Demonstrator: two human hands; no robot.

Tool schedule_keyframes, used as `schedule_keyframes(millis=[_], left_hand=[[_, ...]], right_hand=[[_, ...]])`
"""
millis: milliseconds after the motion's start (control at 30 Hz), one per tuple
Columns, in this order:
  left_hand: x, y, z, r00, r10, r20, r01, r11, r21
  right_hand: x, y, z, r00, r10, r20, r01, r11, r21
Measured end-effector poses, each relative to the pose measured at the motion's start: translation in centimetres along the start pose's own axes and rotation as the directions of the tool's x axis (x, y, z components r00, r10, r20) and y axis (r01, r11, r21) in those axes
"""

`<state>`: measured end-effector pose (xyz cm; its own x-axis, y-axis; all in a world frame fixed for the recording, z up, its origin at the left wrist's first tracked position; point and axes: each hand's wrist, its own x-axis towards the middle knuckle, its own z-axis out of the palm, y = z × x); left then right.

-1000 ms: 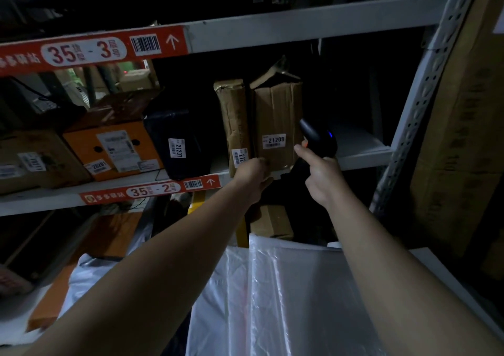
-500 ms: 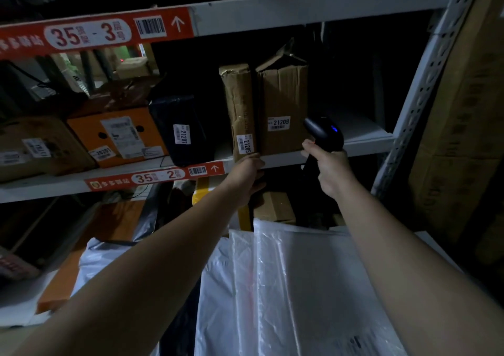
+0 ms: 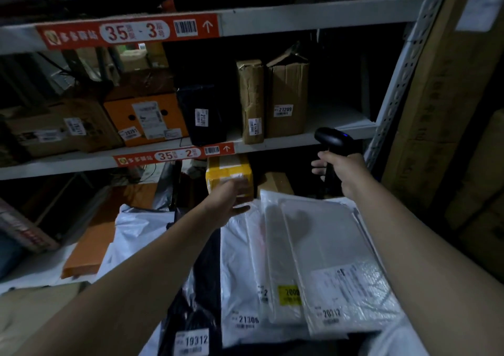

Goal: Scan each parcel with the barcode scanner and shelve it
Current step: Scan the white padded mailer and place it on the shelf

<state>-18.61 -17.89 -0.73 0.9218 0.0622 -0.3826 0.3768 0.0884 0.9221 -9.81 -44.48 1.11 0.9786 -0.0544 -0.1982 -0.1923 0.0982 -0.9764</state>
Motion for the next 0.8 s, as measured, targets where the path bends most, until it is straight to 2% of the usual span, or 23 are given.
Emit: schedule_keyframes(millis=[267, 433, 800], left_hand=[[-5.1, -4.6, 0.0, 0.994, -0.087, 0.063, 0.090, 0.995, -0.032], [-7.4, -6.9, 2.5, 0.988, -0.121, 0.098, 0.121, 0.993, 0.008], [-9.3, -9.1, 6.5, 0.981, -0.159, 0.108, 0.150, 0.984, 0.092]], right_hand=[[-7.2, -0.7, -4.1, 1.000, -0.009, 0.023, 0.013, 0.982, -0.187], [-10.8, -0.6, -7.7, 0.997, 0.070, -0.019, -0.072, 0.946, -0.317], [-14.9, 0.6, -11.5, 0.994, 0.102, -0.032, -0.107, 0.921, -0.374]])
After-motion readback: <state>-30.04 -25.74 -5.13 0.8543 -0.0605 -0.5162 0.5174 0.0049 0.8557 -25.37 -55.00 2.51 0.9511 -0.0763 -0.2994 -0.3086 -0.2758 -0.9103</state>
